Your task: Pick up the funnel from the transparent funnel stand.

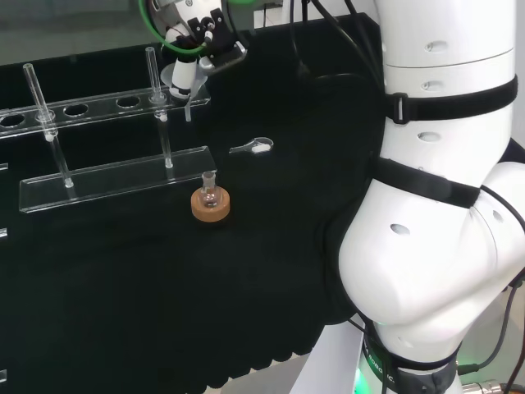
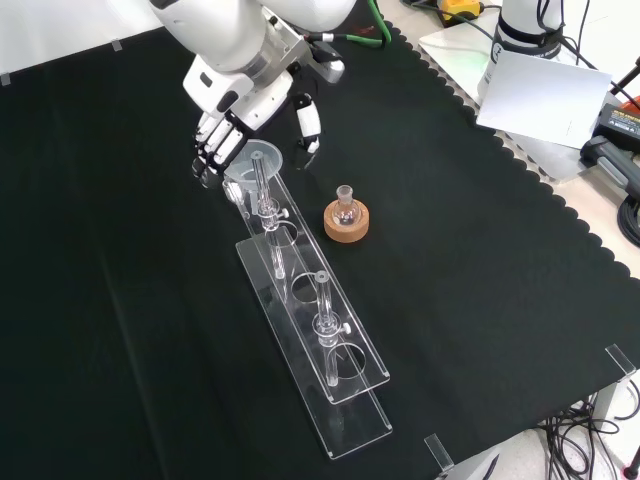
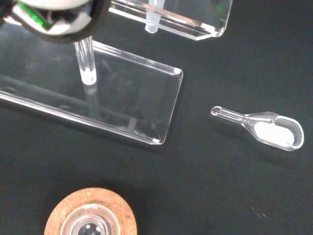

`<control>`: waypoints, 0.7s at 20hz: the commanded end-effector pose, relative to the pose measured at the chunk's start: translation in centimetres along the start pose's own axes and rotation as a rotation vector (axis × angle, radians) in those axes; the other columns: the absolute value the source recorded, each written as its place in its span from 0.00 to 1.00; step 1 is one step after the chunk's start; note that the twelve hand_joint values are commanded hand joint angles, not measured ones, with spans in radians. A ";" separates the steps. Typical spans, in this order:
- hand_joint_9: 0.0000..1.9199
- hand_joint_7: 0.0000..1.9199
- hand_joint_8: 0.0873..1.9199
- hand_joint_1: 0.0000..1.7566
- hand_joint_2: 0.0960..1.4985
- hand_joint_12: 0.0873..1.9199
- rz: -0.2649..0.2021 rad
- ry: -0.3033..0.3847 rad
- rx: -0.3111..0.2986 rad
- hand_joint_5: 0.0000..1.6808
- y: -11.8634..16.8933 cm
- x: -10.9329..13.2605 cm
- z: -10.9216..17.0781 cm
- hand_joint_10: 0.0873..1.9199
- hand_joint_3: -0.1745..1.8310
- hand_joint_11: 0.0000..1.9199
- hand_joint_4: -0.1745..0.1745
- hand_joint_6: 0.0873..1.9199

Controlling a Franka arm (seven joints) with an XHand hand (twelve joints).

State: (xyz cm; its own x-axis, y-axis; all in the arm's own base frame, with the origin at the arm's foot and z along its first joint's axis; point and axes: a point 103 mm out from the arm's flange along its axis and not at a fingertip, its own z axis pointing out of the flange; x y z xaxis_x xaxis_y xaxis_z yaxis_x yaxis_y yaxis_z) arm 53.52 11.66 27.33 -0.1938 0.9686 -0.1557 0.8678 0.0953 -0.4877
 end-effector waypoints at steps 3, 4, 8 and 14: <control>0.06 0.00 0.24 0.47 0.29 0.76 -0.001 0.000 -0.006 0.11 0.8 -0.1 0.4 0.47 0.45 0.19 0.66 0.00; 0.07 0.00 0.26 0.47 0.29 0.76 -0.001 -0.002 -0.005 0.11 0.8 -0.2 0.4 0.46 0.45 0.20 0.66 0.00; 0.12 0.00 0.31 0.47 0.29 0.76 0.004 -0.006 0.002 0.12 1.0 -0.2 0.4 0.44 0.45 0.20 0.65 0.00; 0.20 0.05 0.34 0.47 0.30 0.74 0.014 -0.012 -0.029 0.19 1.3 -0.2 0.5 0.38 0.46 0.24 0.62 0.00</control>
State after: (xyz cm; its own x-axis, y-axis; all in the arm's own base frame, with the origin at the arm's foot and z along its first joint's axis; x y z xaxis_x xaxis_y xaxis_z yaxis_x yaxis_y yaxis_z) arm 54.42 11.51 26.44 -0.1902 0.9680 -0.1635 0.8744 0.0913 -0.4765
